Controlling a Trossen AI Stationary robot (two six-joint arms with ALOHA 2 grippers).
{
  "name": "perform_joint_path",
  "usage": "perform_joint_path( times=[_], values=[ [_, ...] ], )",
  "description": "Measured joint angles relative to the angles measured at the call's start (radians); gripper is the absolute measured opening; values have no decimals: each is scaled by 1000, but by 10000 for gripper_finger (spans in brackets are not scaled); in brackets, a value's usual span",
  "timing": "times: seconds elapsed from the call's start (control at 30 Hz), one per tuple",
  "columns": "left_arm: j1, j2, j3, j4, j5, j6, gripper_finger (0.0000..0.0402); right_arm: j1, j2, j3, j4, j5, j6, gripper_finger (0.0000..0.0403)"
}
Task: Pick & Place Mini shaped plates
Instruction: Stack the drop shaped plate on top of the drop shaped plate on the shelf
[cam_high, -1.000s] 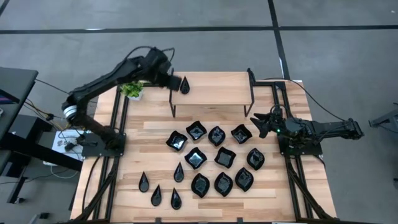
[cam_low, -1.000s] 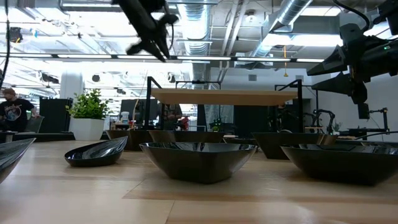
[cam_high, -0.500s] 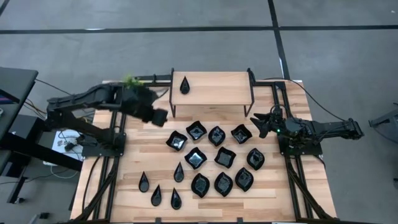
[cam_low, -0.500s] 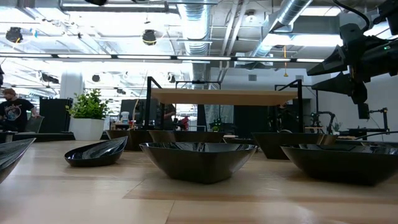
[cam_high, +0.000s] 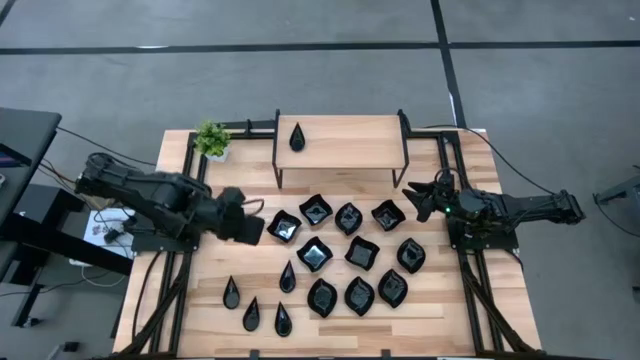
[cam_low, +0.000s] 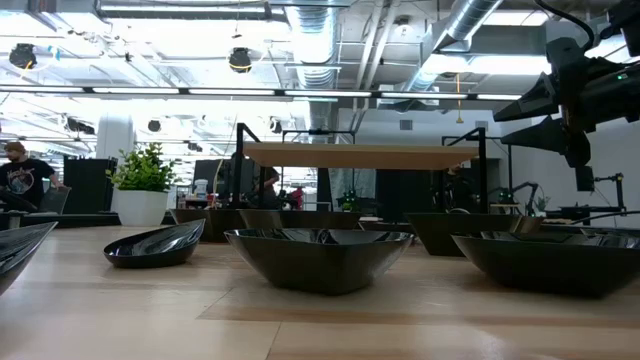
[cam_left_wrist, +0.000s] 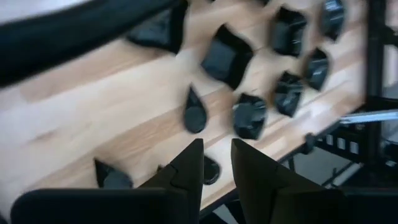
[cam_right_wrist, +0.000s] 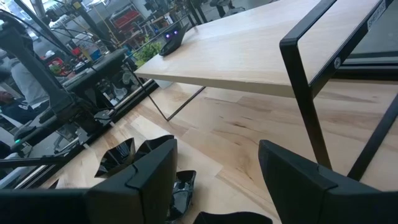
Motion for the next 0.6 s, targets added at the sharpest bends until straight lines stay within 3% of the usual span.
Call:
perform_joint_path(
  times=[0.2, 0.6],
  values=[
    [-100, 0, -101, -3, 22, -191, 83, 0, 0, 0, 0, 0, 0, 221],
    [-308, 0, -294, 12, 166, -531, 83, 0, 0, 0, 0, -4, 0, 221]
  ],
)
